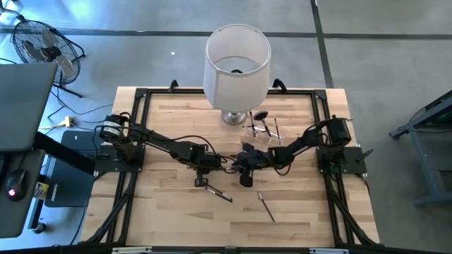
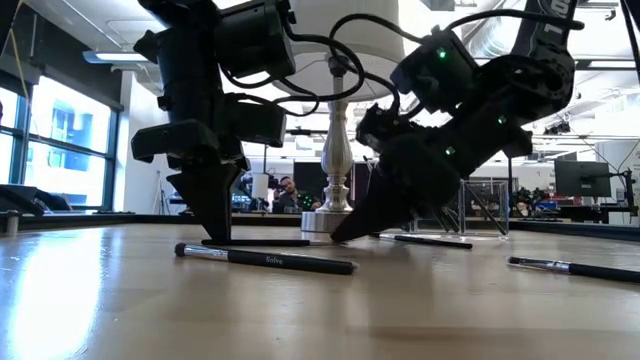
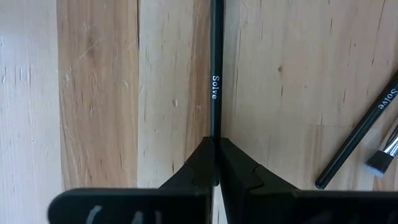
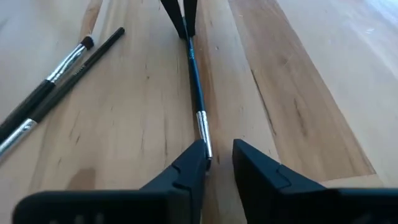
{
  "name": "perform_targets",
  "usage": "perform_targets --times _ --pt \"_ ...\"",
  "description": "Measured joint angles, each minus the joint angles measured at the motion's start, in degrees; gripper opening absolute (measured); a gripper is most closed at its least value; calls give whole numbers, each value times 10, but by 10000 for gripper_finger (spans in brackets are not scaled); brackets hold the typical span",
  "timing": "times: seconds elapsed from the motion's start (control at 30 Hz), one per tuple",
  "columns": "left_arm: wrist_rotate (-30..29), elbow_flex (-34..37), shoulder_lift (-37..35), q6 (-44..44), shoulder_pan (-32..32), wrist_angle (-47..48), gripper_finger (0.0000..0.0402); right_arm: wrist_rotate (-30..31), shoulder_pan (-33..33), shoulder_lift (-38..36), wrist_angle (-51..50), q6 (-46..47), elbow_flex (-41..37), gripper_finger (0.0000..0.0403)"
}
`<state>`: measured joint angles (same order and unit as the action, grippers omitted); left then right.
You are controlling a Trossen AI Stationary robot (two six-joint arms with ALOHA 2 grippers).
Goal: Put items in baskets/containers
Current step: Put the liner brush into the transparent organizer
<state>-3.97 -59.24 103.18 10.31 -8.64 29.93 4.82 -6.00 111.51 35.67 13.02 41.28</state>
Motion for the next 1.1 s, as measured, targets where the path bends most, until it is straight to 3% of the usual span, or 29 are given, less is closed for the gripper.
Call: perform_targets --times 0.4,0.63,0.83,1.1 --pt "-2 -1 0 1 0 0 5 -8 1 3 -19 -42 0 8" --pt "-24 -28 3 -17 -1 22 7 -9 1 13 -22 -41 0 3" --pt "-59 -41 2 -40 0 20 56 -7 1 16 -20 -28 0 1" --pt "-58 -39 2 -39 0 31 116 -3 1 17 -19 -26 0 0"
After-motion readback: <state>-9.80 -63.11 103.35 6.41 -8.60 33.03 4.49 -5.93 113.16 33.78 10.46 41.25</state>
